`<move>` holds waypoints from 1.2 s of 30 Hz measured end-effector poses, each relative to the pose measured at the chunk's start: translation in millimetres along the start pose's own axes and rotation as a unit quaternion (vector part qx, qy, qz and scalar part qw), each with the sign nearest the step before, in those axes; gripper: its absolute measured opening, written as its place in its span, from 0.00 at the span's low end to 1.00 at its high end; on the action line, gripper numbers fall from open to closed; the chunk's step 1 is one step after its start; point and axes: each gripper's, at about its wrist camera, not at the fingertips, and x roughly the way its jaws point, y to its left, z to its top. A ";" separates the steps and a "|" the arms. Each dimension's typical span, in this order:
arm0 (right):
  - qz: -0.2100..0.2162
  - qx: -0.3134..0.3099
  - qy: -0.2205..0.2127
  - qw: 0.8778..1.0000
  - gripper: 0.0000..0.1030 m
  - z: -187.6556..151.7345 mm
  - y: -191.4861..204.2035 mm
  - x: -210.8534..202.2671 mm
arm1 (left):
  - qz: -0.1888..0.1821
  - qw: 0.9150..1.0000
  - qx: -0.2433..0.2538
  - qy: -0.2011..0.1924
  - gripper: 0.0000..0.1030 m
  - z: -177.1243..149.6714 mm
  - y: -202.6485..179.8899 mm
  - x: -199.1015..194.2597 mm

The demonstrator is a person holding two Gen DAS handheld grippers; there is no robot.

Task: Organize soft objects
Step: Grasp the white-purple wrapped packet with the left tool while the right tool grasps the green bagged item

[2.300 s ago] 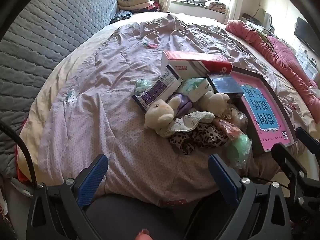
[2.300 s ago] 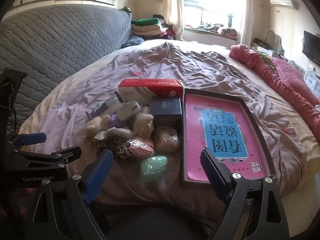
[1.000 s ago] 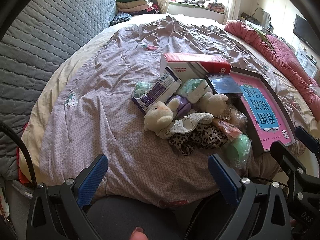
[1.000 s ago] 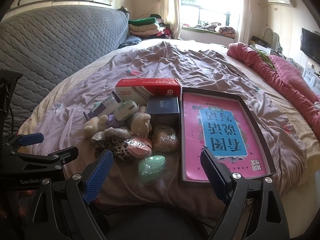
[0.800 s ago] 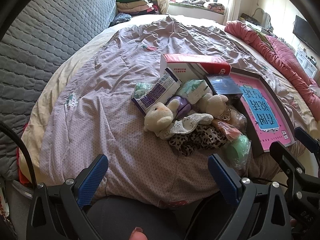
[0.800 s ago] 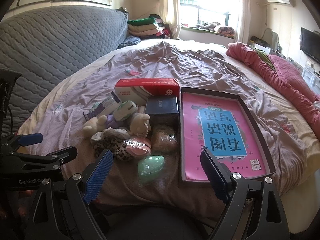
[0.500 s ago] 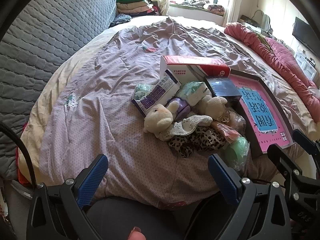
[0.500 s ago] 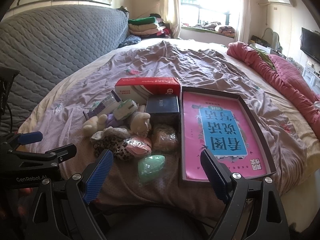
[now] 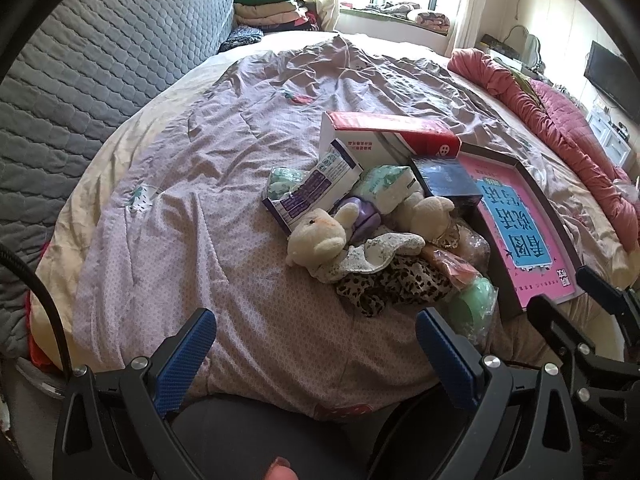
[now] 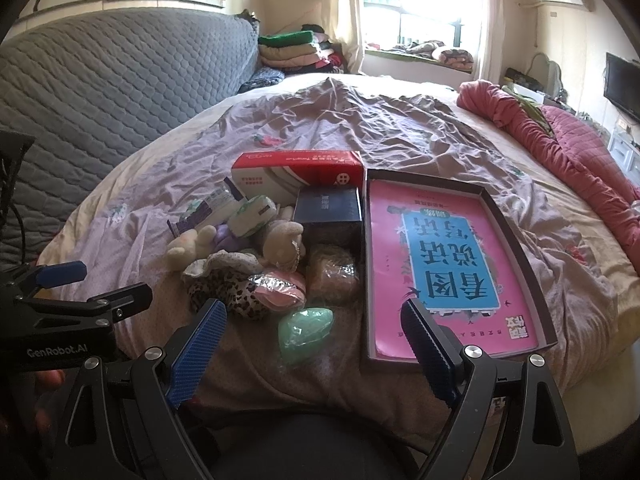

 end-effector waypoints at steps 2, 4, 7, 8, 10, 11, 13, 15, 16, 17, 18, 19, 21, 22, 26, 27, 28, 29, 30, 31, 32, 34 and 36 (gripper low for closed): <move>0.006 -0.004 0.009 1.000 0.87 0.7 -0.2 5.5 | -0.004 1.000 -0.004 0.001 0.98 1.2 3.1 1.6; 0.013 -0.011 0.021 1.000 0.87 0.8 -0.4 12.4 | -0.006 1.000 -0.013 0.004 0.98 3.4 7.8 3.9; 0.011 -0.031 0.055 0.998 0.87 1.3 2.4 29.6 | -0.005 1.000 -0.025 0.009 0.98 7.7 16.6 10.3; 0.008 -0.036 0.065 0.997 0.87 1.3 3.5 35.0 | -0.004 1.000 -0.028 0.010 0.98 9.3 19.0 12.4; 0.009 -0.045 0.084 0.995 0.87 0.6 5.2 46.6 | -0.002 0.999 -0.032 0.010 0.98 12.7 22.8 15.7; 0.009 -0.051 0.095 0.994 0.87 -0.1 6.2 52.6 | 0.000 0.999 -0.032 0.010 0.98 14.8 24.6 17.4; 0.007 -0.066 0.105 0.992 0.87 -1.3 7.3 61.8 | 0.002 0.999 -0.035 0.008 0.98 19.9 27.9 21.1; 0.003 -0.088 0.120 0.989 0.87 -2.7 12.1 71.4 | 0.000 0.999 -0.040 0.008 0.98 27.2 31.4 26.4; -0.001 -0.101 0.128 0.987 0.87 -3.7 14.9 77.4 | -0.002 0.999 -0.040 0.009 0.98 31.6 32.8 29.5; -0.005 -0.113 0.134 0.985 0.87 -4.9 16.9 82.5 | -0.001 0.999 -0.039 0.009 0.98 36.4 33.6 33.4; -0.005 -0.122 0.137 0.983 0.87 -5.6 18.4 86.2 | 0.002 0.999 -0.038 0.009 0.98 41.7 34.7 37.8; -0.005 -0.131 0.141 0.981 0.87 -6.6 20.5 90.8 | 0.001 0.999 -0.038 0.011 0.98 47.9 35.5 43.0; -0.006 -0.141 0.149 0.979 0.87 -9.3 23.2 98.0 | 0.002 0.999 -0.035 0.013 0.98 58.8 36.3 52.1; -0.007 -0.146 0.151 0.978 0.86 -10.2 24.5 101.8 | 0.003 0.999 -0.030 0.014 0.98 65.2 35.9 57.7; -0.012 -0.159 0.159 0.974 0.71 -12.4 25.3 115.0 | 0.002 1.000 -0.010 0.028 0.98 83.2 32.8 79.1; -0.010 -0.157 0.164 0.974 0.63 -12.7 23.8 118.6 | 0.001 1.000 -0.007 0.030 0.98 85.4 32.4 83.2; -0.006 -0.153 0.169 0.974 0.60 -12.9 21.7 122.0 | 0.001 0.999 0.000 0.037 0.97 89.3 30.5 90.5; -0.006 -0.152 0.171 0.973 0.60 -13.2 20.1 123.5 | 0.001 0.999 0.009 0.044 0.97 92.1 28.2 97.0; -0.007 -0.151 0.170 0.974 0.59 -13.5 18.2 124.5 | 0.001 0.999 0.014 0.049 0.97 94.1 27.4 100.0; -0.003 -0.149 0.167 0.975 0.57 -12.8 15.9 125.5 | 0.001 0.998 0.023 0.054 0.95 96.9 24.8 106.4; 0.004 -0.143 0.162 0.976 0.57 -11.6 13.3 125.5 | -0.001 0.998 0.029 0.057 0.94 98.0 22.8 109.4; 0.011 -0.134 0.150 0.980 0.52 -7.3 7.6 125.3 | 0.000 0.997 0.048 0.068 0.93 100.1 18.2 119.1; 0.015 -0.123 0.142 0.982 0.50 -1.8 -1.0 124.5 | -0.007 0.996 0.053 0.077 0.92 101.4 16.8 127.2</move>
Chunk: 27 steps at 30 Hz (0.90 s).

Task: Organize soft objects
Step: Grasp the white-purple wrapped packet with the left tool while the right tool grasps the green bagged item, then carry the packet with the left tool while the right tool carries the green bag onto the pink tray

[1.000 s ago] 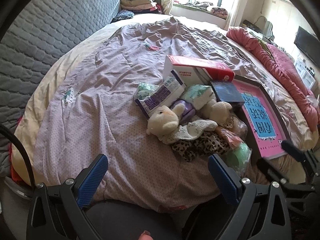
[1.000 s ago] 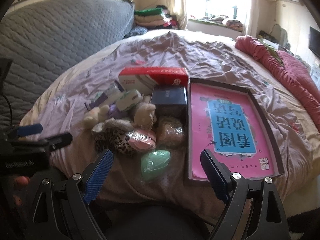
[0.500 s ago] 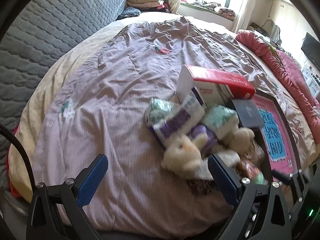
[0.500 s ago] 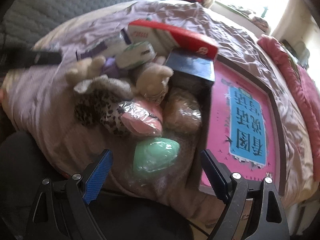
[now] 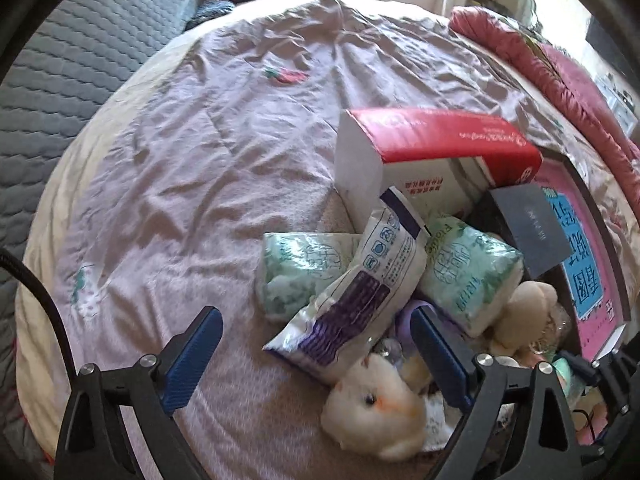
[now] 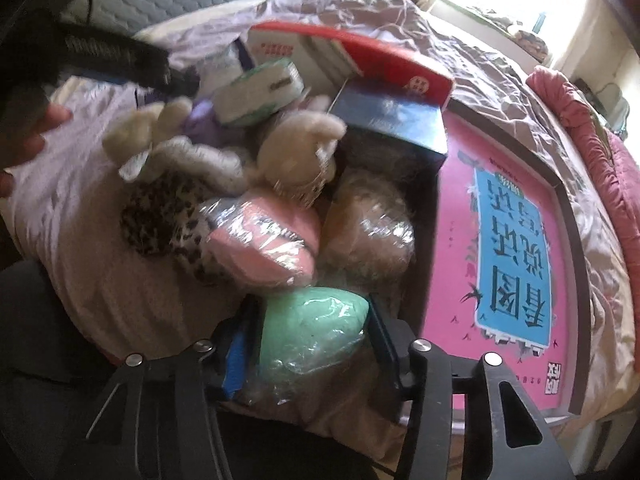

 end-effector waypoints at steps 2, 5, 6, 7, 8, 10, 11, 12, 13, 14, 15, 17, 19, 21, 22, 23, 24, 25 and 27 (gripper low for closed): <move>0.013 0.014 -0.009 1.000 0.49 2.1 -7.7 -3.4 | -0.015 1.000 0.003 0.009 0.82 3.5 -0.1 8.2; 0.016 0.029 -0.020 0.999 0.49 6.4 -17.6 -8.4 | -0.029 0.999 0.013 0.015 0.76 6.3 -2.5 16.1; 0.021 0.038 -0.024 0.999 0.49 7.6 -22.6 -10.0 | -0.026 0.999 0.018 0.015 0.74 6.9 -3.7 17.2; 0.026 0.047 -0.026 0.998 0.48 8.0 -25.9 -11.2 | -0.026 0.999 0.025 0.013 0.69 7.5 -5.4 16.8; 0.034 0.058 -0.029 0.997 0.48 8.0 -29.7 -12.8 | -0.022 0.999 0.031 0.009 0.64 8.3 -6.8 16.2; 0.046 0.075 -0.037 0.995 0.48 9.0 -35.8 -16.5 | -0.024 0.999 0.032 0.004 0.60 9.7 -5.6 14.1; 0.048 0.079 -0.042 0.995 0.48 10.1 -38.9 -19.0 | -0.029 0.999 0.027 0.003 0.56 10.1 -3.2 12.4; 0.050 0.080 -0.044 0.995 0.48 9.7 -38.2 -22.0 | -0.037 0.999 0.020 0.003 0.55 10.8 0.0 11.1; 0.053 0.085 -0.049 0.994 0.48 9.5 -39.7 -24.2 | -0.047 0.999 0.009 0.001 0.53 10.8 4.1 8.8; 0.056 0.091 -0.053 0.993 0.48 8.5 -41.6 -27.1 | -0.058 0.998 -0.001 0.000 0.51 10.7 7.9 6.9; 0.057 0.096 -0.057 0.992 0.48 8.0 -43.9 -29.5 | -0.067 0.998 -0.010 -0.001 0.50 10.8 11.4 4.9; 0.059 0.103 -0.066 0.991 0.48 7.2 -46.6 -34.4 | -0.079 0.997 -0.024 -0.008 0.48 10.0 16.5 -1.6; 0.055 0.107 -0.076 0.990 0.48 8.2 -49.2 -40.4 | -0.084 0.996 -0.032 -0.015 0.47 8.6 18.8 -7.8; 0.054 0.109 -0.086 0.989 0.48 7.6 -50.0 -46.0 | -0.090 0.995 -0.040 -0.025 0.46 6.8 20.5 -17.6; 0.051 0.110 -0.091 0.988 0.48 7.9 -51.1 -49.0 | -0.092 0.994 -0.043 -0.032 0.46 6.0 21.1 -23.4; 0.051 0.111 -0.095 0.988 0.48 9.1 -52.4 -51.3 | -0.095 0.994 -0.046 -0.039 0.46 5.2 21.6 -29.7; 0.051 0.114 -0.098 0.987 0.48 10.3 -54.0 -53.4 | -0.096 0.993 -0.049 -0.046 0.45 5.1 22.1 -35.8; 0.049 0.115 -0.101 0.987 0.48 11.4 -55.5 -55.3 | -0.098 0.992 -0.050 -0.052 0.45 5.3 22.4 -41.3; 0.047 0.118 -0.106 0.986 0.48 13.3 -58.3 -57.8 | -0.103 0.991 -0.054 -0.066 0.44 7.1 22.6 -53.0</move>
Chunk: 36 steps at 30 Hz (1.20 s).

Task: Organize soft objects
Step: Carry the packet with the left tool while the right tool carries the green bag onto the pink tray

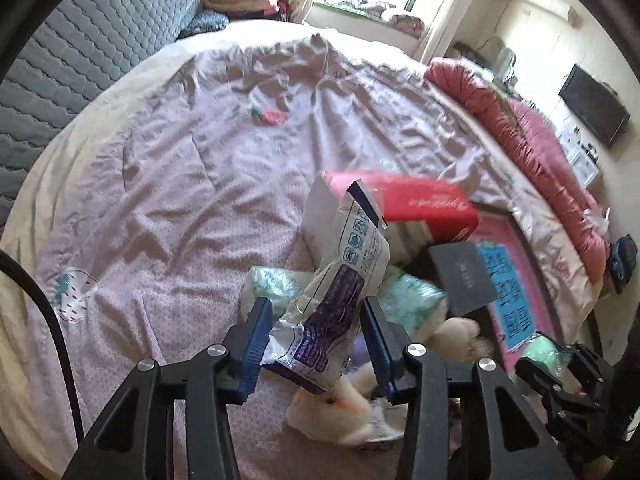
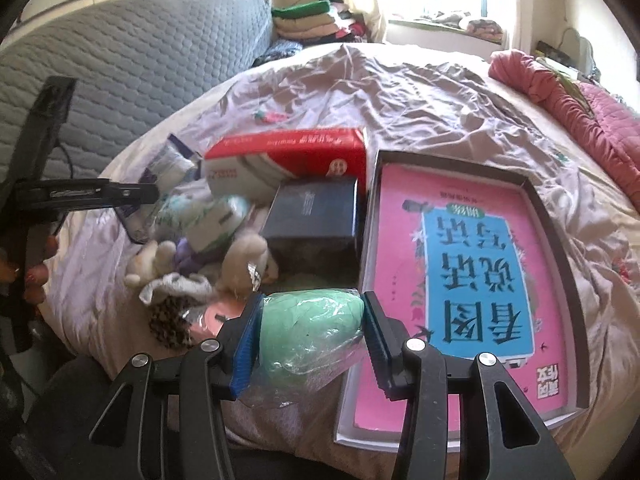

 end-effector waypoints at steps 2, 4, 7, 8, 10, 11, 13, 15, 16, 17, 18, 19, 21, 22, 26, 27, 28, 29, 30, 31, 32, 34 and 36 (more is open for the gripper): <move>-0.003 0.002 -0.008 1.000 0.48 4.9 -1.7 -2.7 | -0.004 1.000 0.002 -0.008 0.44 3.4 -4.3 -9.0; -0.006 0.004 -0.016 1.000 0.48 9.6 -1.9 -6.8 | -0.007 1.000 0.005 -0.015 0.43 6.1 -12.1 -17.9; -0.010 0.010 -0.028 1.000 0.48 16.0 -4.7 -14.3 | -0.014 0.999 0.013 -0.028 0.42 8.0 -28.6 -31.0; -0.012 0.012 -0.034 0.999 0.48 18.1 -6.4 -18.3 | -0.018 0.999 0.015 -0.032 0.42 7.9 -34.4 -34.4; -0.015 0.013 -0.042 0.999 0.48 21.5 -10.1 -25.1 | -0.024 0.999 0.022 -0.034 0.42 6.3 -44.4 -38.5; -0.018 0.015 -0.046 0.999 0.48 23.2 -12.6 -28.1 | -0.024 0.999 0.025 -0.036 0.42 4.9 -50.8 -40.3; -0.023 0.019 -0.055 0.998 0.48 25.0 -18.9 -35.6 | -0.032 0.998 0.030 -0.036 0.42 1.8 -64.4 -42.8; -0.030 0.028 -0.066 0.997 0.48 25.6 -27.6 -44.1 | -0.038 0.998 0.037 -0.034 0.41 -2.8 -78.3 -44.7; -0.034 0.032 -0.070 0.996 0.48 25.9 -32.2 -48.0 | -0.040 0.998 0.043 -0.034 0.41 -5.3 -85.2 -45.3; -0.037 0.036 -0.073 0.996 0.48 26.4 -36.2 -51.4 | -0.041 0.997 0.051 -0.033 0.41 -8.2 -94.9 -45.3; -0.040 0.041 -0.075 0.996 0.48 26.7 -41.6 -55.5 | -0.042 0.997 0.055 -0.031 0.41 -11.0 -100.8 -45.2; -0.045 0.046 -0.079 0.995 0.48 26.7 -48.3 -59.4 | -0.047 0.997 0.058 -0.027 0.40 -13.8 -108.8 -44.3; -0.050 0.053 -0.083 0.994 0.48 26.9 -59.8 -65.1 | -0.056 0.996 0.060 -0.022 0.40 -20.0 -123.0 -42.8; -0.053 0.056 -0.082 0.994 0.48 27.8 -66.4 -67.1 | -0.057 0.996 0.064 -0.021 0.40 -21.6 -128.7 -41.6; -0.065 0.064 -0.081 0.993 0.48 34.6 -87.9 -73.9 | -0.060 0.995 0.079 -0.012 0.40 -29.2 -156.5 -33.9; -0.066 0.071 -0.084 0.992 0.48 35.2 -94.4 -76.5 | -0.061 0.995 0.081 -0.009 0.40 -30.7 -162.4 -30.5; -0.067 0.078 -0.086 0.991 0.48 35.0 -100.0 -77.9 | -0.064 0.994 0.083 -0.007 0.40 -32.4 -167.2 -28.0; -0.068 0.090 -0.088 0.990 0.48 32.3 -107.8 -79.5 | -0.065 0.994 0.087 -0.002 0.39 -33.7 -173.2 -23.4; -0.065 0.097 -0.090 0.989 0.48 29.5 -112.0 -79.6 | -0.067 0.994 0.090 0.001 0.39 -34.9 -179.3 -18.8; -0.064 0.105 -0.088 0.988 0.48 25.8 -116.1 -79.0 | -0.068 0.993 0.093 0.002 0.39 -36.2 -183.8 -15.1; -0.067 0.111 -0.084 0.988 0.48 21.7 -120.7 -77.4 | -0.066 0.993 0.097 0.007 0.39 -37.8 -190.3 -8.3; -0.068 0.118 -0.076 0.988 0.48 13.8 -127.5 -73.7 | -0.073 0.993 0.096 0.015 0.39 -39.3 -198.0 1.3; -0.072 0.120 -0.070 0.988 0.48 8.5 -131.7 -70.2 | -0.074 0.993 0.091 0.025 0.38 -41.0 -207.1 12.0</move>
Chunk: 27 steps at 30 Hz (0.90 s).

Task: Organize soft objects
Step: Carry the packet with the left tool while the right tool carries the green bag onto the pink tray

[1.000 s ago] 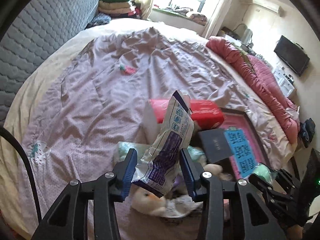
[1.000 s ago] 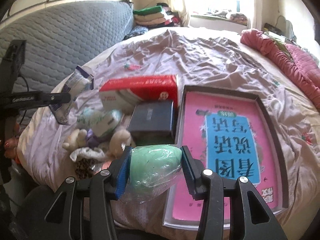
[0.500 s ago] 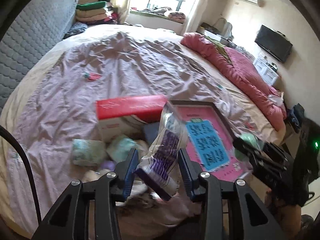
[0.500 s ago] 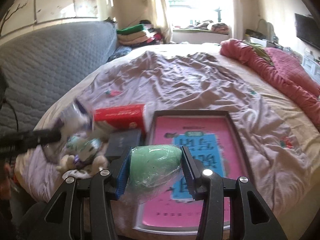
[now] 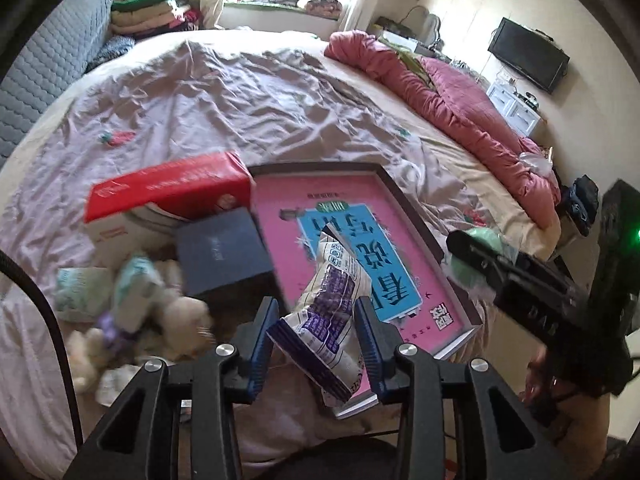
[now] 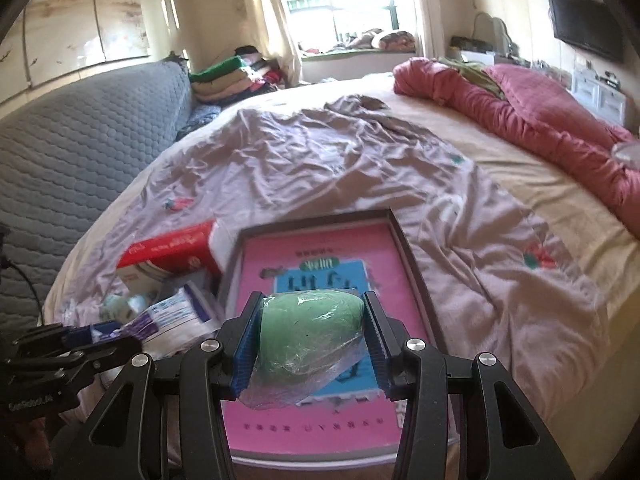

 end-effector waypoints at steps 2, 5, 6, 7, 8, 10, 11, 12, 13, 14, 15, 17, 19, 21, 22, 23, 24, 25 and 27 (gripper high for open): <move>-0.005 0.001 0.003 1.000 0.48 -4.0 -5.5 1.6 | 0.001 1.000 -0.004 0.003 0.38 -0.3 -7.6 8.2; -0.006 0.005 0.007 1.000 0.48 -7.2 -12.1 4.4 | 0.014 1.000 -0.005 0.006 0.38 -2.6 -19.1 20.1; -0.008 0.004 0.008 1.000 0.48 -7.8 -12.5 5.8 | 0.015 1.000 -0.005 0.010 0.38 -2.6 -21.1 23.0; -0.013 0.003 0.008 1.000 0.48 -8.8 -13.5 6.9 | 0.017 1.000 -0.004 0.013 0.38 -4.0 -23.6 26.1; -0.013 0.002 0.010 1.000 0.48 -9.9 -14.5 8.6 | 0.021 1.000 -0.003 0.014 0.38 -7.1 -26.3 29.2; -0.017 0.005 0.018 1.000 0.48 -11.4 -15.6 13.2 | 0.034 0.999 -0.003 0.020 0.38 -11.5 -29.4 35.9; -0.021 0.006 0.023 0.999 0.48 -13.9 -17.1 17.0 | 0.034 0.999 -0.005 0.022 0.38 -13.4 -29.6 38.4; -0.022 0.007 0.027 0.999 0.48 -15.6 -18.7 19.5 | 0.034 0.999 -0.009 0.024 0.38 -16.3 -30.1 40.9; -0.022 0.009 0.031 0.999 0.48 -17.4 -19.5 22.2 | 0.036 0.999 -0.010 0.026 0.38 -18.3 -30.7 43.7; -0.024 0.009 0.037 0.999 0.48 -20.2 -20.8 25.9 | 0.037 0.999 -0.009 0.028 0.38 -21.1 -31.1 46.5; -0.026 0.007 0.040 0.999 0.48 -22.2 -21.7 28.3 | 0.039 0.999 -0.009 0.029 0.38 -23.0 -30.9 48.7; -0.028 0.004 0.045 0.999 0.48 -25.6 -22.6 32.5 | 0.039 0.999 -0.010 0.034 0.38 -26.8 -29.9 53.5; -0.028 0.000 0.050 0.998 0.48 -28.5 -23.2 37.3 | 0.044 0.998 -0.010 0.042 0.38 -29.9 -29.2 58.7; -0.036 -0.004 0.058 0.998 0.48 -32.1 -24.3 42.9 | 0.041 0.998 -0.012 0.049 0.38 -32.0 -28.5 62.3; -0.036 -0.006 0.061 0.997 0.48 -33.8 -24.6 45.2 | 0.041 0.998 -0.013 0.051 0.38 -33.3 -28.6 63.7; -0.039 -0.008 0.064 0.997 0.48 -35.4 -24.8 47.3 | 0.041 0.998 -0.012 0.052 0.38 -34.0 -29.8 64.5; -0.043 -0.009 0.066 0.997 0.48 -36.3 -25.1 48.6 | 0.041 0.998 -0.011 0.052 0.38 -34.4 -31.3 64.9; -0.046 -0.010 0.069 0.997 0.48 -37.5 -25.7 50.4 | 0.039 0.998 -0.010 0.054 0.38 -34.0 -32.4 65.9; -0.052 -0.011 0.074 0.996 0.48 -39.6 -27.4 53.8 | 0.030 0.998 -0.011 0.058 0.38 -33.8 -35.4 67.4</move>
